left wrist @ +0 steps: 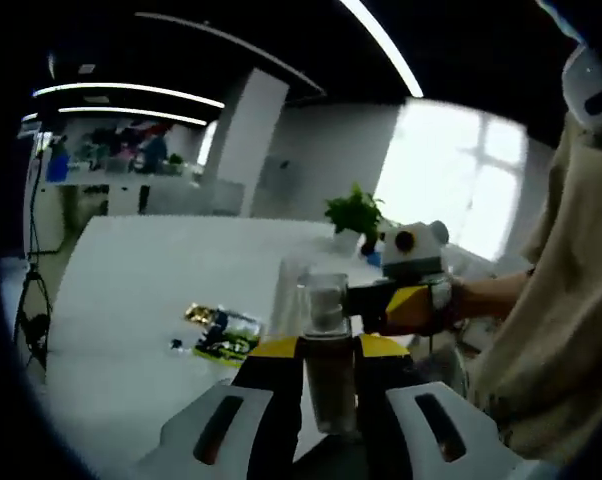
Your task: Arrange the skincare products in the storage area until every visible bottle or jar stands upright without overlapping.
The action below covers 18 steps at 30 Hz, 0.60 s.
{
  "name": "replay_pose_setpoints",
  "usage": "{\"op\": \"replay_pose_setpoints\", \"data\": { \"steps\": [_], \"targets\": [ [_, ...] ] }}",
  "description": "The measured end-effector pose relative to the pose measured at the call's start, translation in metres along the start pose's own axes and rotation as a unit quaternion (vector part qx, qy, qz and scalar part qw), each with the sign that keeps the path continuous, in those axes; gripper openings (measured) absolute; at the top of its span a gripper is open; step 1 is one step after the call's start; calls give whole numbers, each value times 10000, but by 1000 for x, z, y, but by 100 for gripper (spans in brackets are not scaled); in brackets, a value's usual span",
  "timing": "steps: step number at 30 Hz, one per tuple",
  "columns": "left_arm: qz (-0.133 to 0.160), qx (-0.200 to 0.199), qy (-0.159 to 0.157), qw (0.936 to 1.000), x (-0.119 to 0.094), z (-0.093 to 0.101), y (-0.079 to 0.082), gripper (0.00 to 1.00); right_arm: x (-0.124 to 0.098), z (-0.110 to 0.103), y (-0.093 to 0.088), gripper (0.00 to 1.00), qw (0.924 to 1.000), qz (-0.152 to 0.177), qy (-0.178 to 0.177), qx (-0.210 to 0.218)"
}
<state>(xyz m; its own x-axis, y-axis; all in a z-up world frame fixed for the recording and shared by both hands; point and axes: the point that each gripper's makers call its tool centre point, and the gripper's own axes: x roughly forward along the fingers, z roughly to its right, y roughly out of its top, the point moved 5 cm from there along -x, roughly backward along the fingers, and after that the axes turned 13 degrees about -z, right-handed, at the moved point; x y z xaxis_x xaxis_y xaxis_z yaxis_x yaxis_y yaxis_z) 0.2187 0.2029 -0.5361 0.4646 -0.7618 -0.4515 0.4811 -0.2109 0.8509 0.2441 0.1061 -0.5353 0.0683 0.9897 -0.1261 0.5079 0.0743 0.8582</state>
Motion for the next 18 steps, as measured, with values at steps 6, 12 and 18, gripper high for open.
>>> {"op": "replay_pose_setpoints", "data": {
  "steps": [6, 12, 18],
  "targets": [
    [-233, 380, -5, 9990, 13, 8, 0, 15, 4, -7, -4, 40, 9994, -168, -223, -216],
    [-332, 556, -71, 9979, 22, 12, -1, 15, -3, -1, -9, 35, 9978, -183, -586, -229],
    [-464, 733, -142, 9961, 31, 17, -1, 15, -13, 2, -6, 32, 9963, -54, -825, -222]
  ]
}}
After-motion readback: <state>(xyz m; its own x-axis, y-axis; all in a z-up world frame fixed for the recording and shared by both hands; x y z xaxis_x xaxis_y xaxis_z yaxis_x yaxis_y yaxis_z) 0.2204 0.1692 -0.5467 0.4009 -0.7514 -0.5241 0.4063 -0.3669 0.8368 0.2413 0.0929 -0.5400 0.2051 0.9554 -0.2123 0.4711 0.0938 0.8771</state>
